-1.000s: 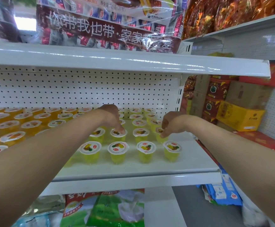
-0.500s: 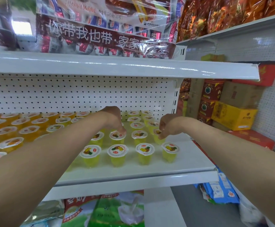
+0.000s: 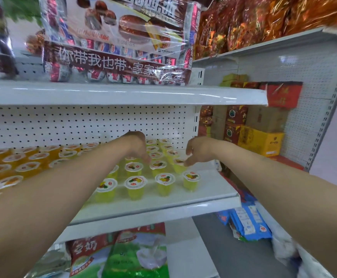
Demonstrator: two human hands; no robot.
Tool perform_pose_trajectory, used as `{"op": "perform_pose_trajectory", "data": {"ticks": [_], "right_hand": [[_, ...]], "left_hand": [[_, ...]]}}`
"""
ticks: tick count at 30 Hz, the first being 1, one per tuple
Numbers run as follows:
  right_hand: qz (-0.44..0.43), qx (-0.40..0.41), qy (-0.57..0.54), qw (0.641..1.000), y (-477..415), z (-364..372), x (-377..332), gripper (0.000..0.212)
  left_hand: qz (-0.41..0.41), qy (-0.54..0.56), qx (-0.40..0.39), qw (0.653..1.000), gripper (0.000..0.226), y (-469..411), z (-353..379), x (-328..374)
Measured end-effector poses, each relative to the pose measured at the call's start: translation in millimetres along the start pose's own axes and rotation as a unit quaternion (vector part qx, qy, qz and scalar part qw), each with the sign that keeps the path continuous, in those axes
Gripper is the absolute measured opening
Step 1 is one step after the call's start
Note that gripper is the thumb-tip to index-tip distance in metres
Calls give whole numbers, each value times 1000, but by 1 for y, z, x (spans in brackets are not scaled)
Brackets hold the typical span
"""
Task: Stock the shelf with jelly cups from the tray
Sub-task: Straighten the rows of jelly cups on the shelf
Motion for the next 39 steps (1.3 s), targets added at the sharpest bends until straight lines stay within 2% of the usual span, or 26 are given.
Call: {"op": "perform_pose_trajectory", "data": {"ticks": [5, 12, 15, 17, 22, 23, 25, 30, 35, 39], "right_hand": [[-35, 34, -2, 999, 64, -14, -2, 62], [-92, 102, -30, 990, 165, -12, -6, 63], [-115, 105, -37, 987, 200, -3, -9, 66], [-130, 116, -40, 984, 224, 0, -13, 67], [-158, 129, -57, 977, 278, 4, -24, 65], [-162, 130, -63, 976, 288, 5, -25, 65], [-166, 134, -74, 974, 307, 9, -28, 64], [-164, 114, -70, 977, 345, 41, -30, 62], [-171, 60, -75, 981, 387, 91, -33, 59], [-180, 29, -76, 980, 419, 118, -34, 58]], "left_hand": [[-11, 5, 38, 999, 51, 71, -7, 29], [-63, 46, 103, 992, 43, 183, -5, 62], [-75, 45, 108, 990, 38, 232, 4, 78], [-84, 35, 103, 990, 45, 260, 11, 85], [-104, 70, 120, 985, 33, 325, 18, 87], [-105, 70, 126, 984, 35, 340, 18, 90], [-114, 63, 144, 981, 54, 368, 20, 94], [-151, 125, 175, 965, 74, 416, 62, 91], [-201, 170, 153, 952, 65, 465, 121, 97], [-234, 169, 130, 949, 68, 501, 150, 106]]}}
Point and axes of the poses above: each hand's wrist, its own y-axis away from the middle knuckle, its own z-axis out of the palm, x = y × z, the point moved 9 cm from there along -y, towards the middle knuckle, and after that the axes turned 2 degrees about -x, right-handed, at the moved point
